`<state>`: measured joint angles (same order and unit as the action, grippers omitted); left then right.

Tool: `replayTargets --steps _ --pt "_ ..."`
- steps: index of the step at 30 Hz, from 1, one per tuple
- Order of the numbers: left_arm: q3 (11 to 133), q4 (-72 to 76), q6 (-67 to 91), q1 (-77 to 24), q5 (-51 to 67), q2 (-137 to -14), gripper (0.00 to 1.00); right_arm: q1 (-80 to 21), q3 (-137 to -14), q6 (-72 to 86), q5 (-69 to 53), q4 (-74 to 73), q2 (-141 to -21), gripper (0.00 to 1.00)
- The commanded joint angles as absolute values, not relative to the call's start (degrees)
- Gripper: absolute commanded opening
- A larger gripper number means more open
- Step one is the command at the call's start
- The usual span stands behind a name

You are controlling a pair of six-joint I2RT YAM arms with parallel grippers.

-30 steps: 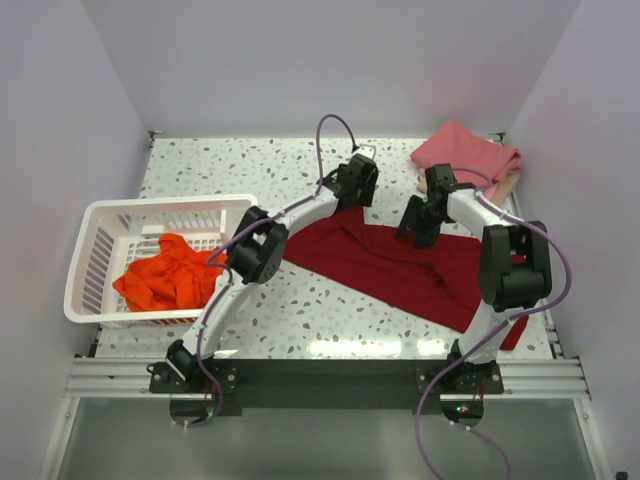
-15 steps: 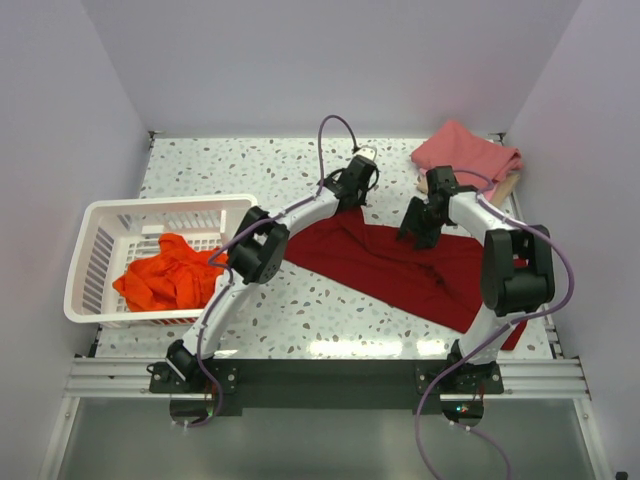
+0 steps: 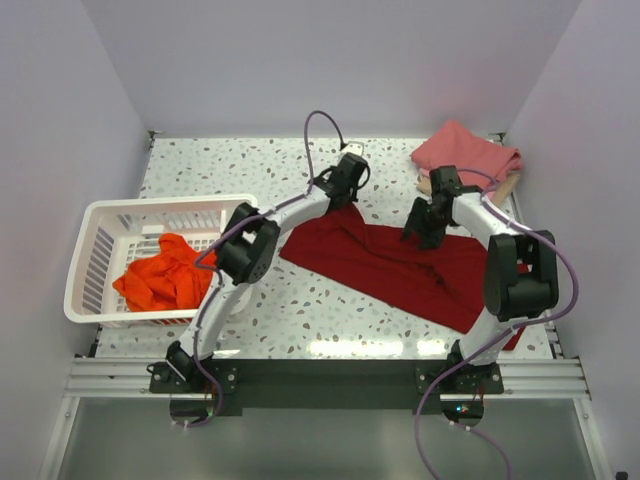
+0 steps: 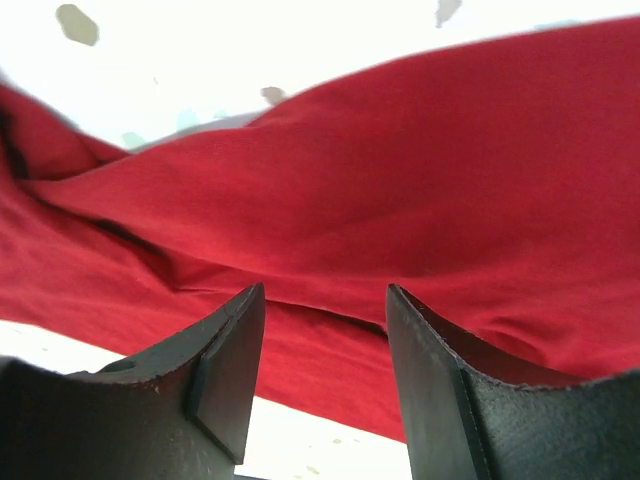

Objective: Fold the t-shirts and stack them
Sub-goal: Fold the tshirt

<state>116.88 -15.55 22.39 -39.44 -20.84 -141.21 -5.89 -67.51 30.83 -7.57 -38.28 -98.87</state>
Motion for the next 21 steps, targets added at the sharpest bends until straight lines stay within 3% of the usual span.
replayTargets --steps 1,12,21 --pt "109.64 -8.53 26.19 -37.62 -25.66 -128.44 0.00 -5.10 -66.71 28.83 -4.23 -40.95 -95.71 0.55" --pt "88.34 -4.13 34.63 -36.12 -27.42 -110.84 0.00 4.39 -62.40 26.63 -4.13 -42.62 -91.15 0.55" --pt "75.16 -5.71 38.32 -36.04 -25.31 -101.44 0.00 4.92 -59.59 25.75 -3.78 -43.86 -88.42 0.55"
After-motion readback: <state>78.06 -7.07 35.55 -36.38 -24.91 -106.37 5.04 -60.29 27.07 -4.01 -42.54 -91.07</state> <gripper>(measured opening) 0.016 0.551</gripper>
